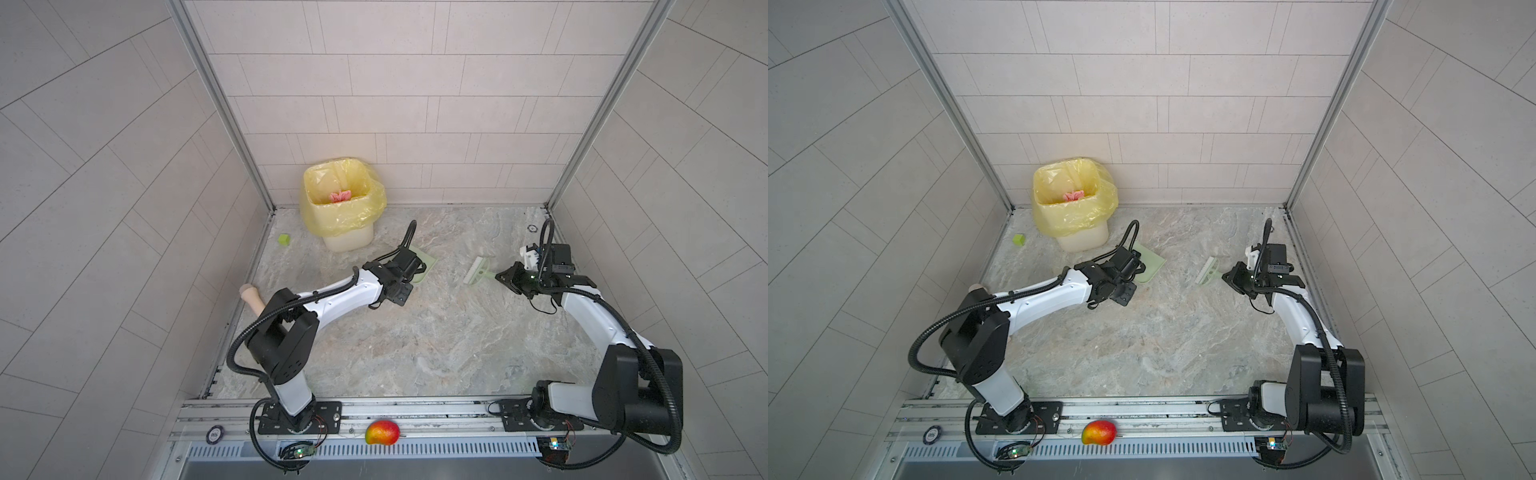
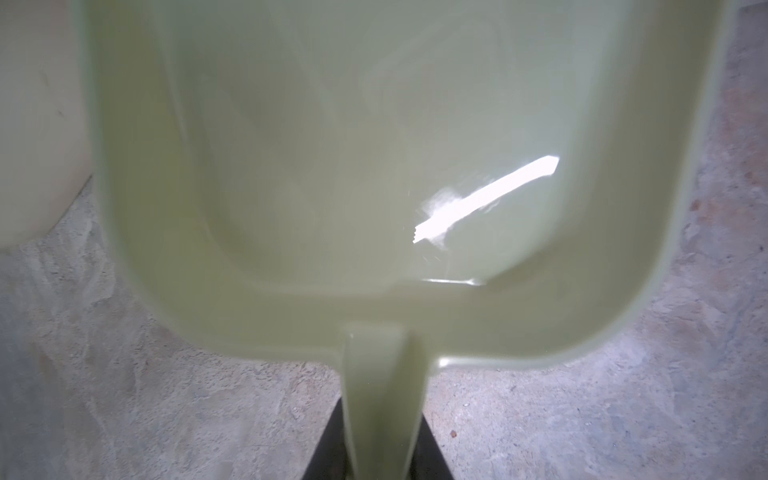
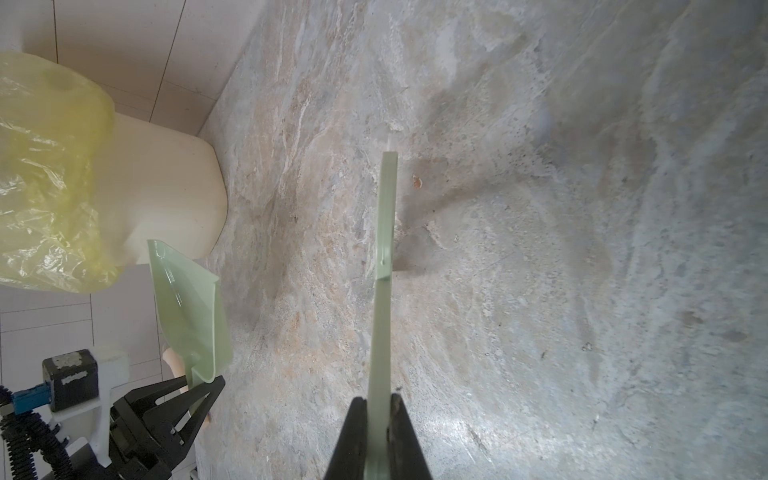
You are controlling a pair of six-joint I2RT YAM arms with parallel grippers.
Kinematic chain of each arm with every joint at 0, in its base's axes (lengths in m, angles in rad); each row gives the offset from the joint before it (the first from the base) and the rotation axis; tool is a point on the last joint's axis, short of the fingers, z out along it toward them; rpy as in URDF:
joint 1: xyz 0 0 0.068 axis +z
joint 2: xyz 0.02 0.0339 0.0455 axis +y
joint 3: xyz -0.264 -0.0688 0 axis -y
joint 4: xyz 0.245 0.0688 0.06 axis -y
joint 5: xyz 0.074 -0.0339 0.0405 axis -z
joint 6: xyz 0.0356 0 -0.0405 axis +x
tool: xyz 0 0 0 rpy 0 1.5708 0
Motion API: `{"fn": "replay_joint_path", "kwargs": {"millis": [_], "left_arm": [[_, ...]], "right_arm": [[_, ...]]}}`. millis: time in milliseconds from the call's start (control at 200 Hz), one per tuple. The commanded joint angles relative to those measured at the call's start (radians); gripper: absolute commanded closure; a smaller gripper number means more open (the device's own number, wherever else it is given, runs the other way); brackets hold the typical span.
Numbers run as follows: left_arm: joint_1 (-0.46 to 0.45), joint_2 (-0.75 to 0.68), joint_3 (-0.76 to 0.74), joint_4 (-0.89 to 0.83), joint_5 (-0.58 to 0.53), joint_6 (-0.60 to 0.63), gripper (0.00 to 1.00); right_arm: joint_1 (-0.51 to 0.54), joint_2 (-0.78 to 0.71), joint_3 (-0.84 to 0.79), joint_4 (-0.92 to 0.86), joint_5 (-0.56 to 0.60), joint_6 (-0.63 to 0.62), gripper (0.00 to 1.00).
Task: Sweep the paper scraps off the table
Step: 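Lower the dustpan to the table with left while right lowers the brush, then open both grippers to release the dustpan and brush on the table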
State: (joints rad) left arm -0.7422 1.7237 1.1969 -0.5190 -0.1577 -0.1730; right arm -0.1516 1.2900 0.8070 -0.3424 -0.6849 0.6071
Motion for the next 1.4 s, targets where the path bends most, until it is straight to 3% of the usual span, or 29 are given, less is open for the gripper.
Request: {"fn": "replay_joint_path", "kwargs": {"millis": [0,150,395,961,1036,1106,1166,1181,1206,1296,1391], "left_arm": [[-0.003,0.017,-0.025,0.050,0.028,-0.055,1.00],[-0.003,0.032,-0.037,0.058,0.054,-0.069,1.00],[-0.003,0.044,-0.053,0.073,0.084,-0.077,1.00],[-0.005,0.142,-0.027,0.065,0.157,-0.105,1.00],[-0.005,0.154,-0.026,0.066,0.167,-0.117,0.90],[-0.005,0.149,-0.029,0.067,0.165,-0.120,0.65],[-0.007,0.131,-0.035,0.067,0.149,-0.121,0.53],[-0.008,0.125,-0.038,0.066,0.146,-0.120,0.42],[-0.009,0.114,-0.043,0.068,0.137,-0.120,0.35],[-0.011,0.055,-0.070,0.075,0.100,-0.120,0.24],[-0.011,-0.036,-0.114,0.099,0.046,-0.117,0.19]], "right_arm": [[-0.008,-0.024,-0.034,0.039,-0.002,0.023,1.00],[-0.015,-0.040,-0.084,0.028,0.000,0.027,1.00],[-0.037,-0.102,-0.147,-0.007,0.021,0.025,0.78],[-0.040,-0.177,-0.209,-0.097,0.098,0.015,0.58],[-0.039,-0.187,-0.197,-0.118,0.103,0.003,0.57],[-0.037,-0.196,-0.193,-0.136,0.112,-0.018,0.57],[-0.036,-0.200,-0.157,-0.148,0.117,-0.041,0.56],[-0.036,-0.200,-0.152,-0.152,0.120,-0.049,0.56],[-0.033,-0.200,-0.142,-0.160,0.128,-0.062,0.56],[-0.021,-0.191,-0.097,-0.189,0.164,-0.126,0.55],[0.011,-0.182,-0.048,-0.201,0.220,-0.194,0.51]]}}
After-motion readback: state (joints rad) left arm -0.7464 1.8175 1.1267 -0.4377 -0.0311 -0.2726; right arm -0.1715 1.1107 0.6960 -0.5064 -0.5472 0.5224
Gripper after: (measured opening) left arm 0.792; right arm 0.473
